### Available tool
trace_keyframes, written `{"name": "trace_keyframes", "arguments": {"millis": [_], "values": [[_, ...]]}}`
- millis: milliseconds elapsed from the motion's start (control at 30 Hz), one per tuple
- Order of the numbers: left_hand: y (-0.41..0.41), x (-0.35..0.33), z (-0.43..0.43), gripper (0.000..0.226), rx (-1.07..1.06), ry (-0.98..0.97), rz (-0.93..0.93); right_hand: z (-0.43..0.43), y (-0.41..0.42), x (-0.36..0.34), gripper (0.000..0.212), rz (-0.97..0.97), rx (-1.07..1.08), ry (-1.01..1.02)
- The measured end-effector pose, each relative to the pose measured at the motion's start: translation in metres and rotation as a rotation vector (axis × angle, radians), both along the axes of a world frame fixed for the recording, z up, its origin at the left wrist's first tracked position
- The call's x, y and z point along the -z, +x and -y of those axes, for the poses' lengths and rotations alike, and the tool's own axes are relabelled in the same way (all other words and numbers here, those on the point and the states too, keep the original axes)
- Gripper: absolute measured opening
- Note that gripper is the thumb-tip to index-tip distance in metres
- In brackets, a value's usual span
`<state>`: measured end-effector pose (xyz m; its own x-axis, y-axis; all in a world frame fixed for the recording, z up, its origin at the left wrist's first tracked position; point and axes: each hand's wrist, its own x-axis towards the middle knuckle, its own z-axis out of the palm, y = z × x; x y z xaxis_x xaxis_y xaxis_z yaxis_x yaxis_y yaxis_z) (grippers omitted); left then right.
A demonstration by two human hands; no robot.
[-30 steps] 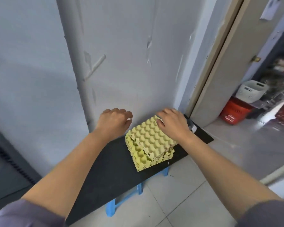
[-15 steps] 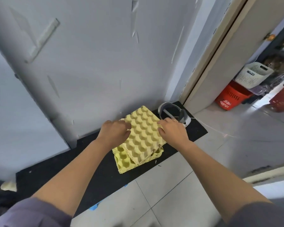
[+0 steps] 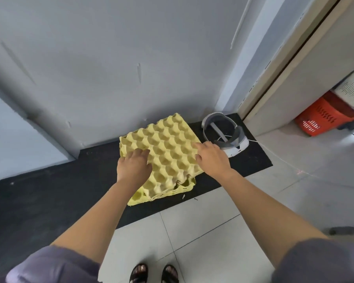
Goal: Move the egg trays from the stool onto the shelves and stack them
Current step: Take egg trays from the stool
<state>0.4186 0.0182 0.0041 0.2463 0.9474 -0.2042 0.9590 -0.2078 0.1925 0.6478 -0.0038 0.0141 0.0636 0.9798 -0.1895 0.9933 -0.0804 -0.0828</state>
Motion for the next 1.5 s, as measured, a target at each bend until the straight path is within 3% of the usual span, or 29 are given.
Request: {"name": "trace_keyframes", "arguments": {"millis": [200,400,500,600,700,833,933,1033,1167,1300,1500], "values": [[0.011,0.073,-0.002,0.062,-0.214,-0.075,0.032,-0.021,0.024,0.075,0.051,0.035,0.127,-0.030],[0.019,0.112,0.001,0.055,-0.276,-0.188,0.177,-0.038,0.027,0.119,0.066,-0.171,0.363,-0.141],[0.013,0.111,-0.006,0.079,-0.325,-0.225,0.263,-0.038,0.019,0.114,0.061,-0.155,0.463,-0.034],[0.000,0.109,-0.010,0.083,-0.298,-0.211,0.296,-0.036,0.014,0.106,0.043,-0.076,0.496,0.009],[-0.012,0.107,-0.016,0.076,-0.393,-0.142,0.351,-0.029,0.010,0.110,0.026,-0.067,0.474,-0.028],[-0.023,0.111,-0.024,0.063,-0.627,-0.168,0.492,-0.024,0.005,0.111,0.024,-0.063,0.482,-0.043],[-0.031,0.122,-0.022,0.035,-0.633,-0.205,0.508,-0.027,0.002,0.107,0.026,-0.060,0.505,-0.030],[-0.032,0.122,-0.024,0.039,-0.650,-0.189,0.516,-0.028,0.001,0.106,0.023,-0.051,0.510,-0.002],[-0.034,0.114,-0.032,0.041,-0.651,-0.166,0.564,-0.031,0.004,0.107,0.022,-0.228,0.545,0.049],[-0.035,0.102,-0.034,0.034,-0.673,-0.222,0.615,-0.036,0.009,0.106,0.024,-0.395,0.582,-0.053],[-0.034,0.104,-0.030,0.035,-0.649,-0.280,0.539,-0.041,0.009,0.101,0.025,-0.706,0.719,-0.092]]}}
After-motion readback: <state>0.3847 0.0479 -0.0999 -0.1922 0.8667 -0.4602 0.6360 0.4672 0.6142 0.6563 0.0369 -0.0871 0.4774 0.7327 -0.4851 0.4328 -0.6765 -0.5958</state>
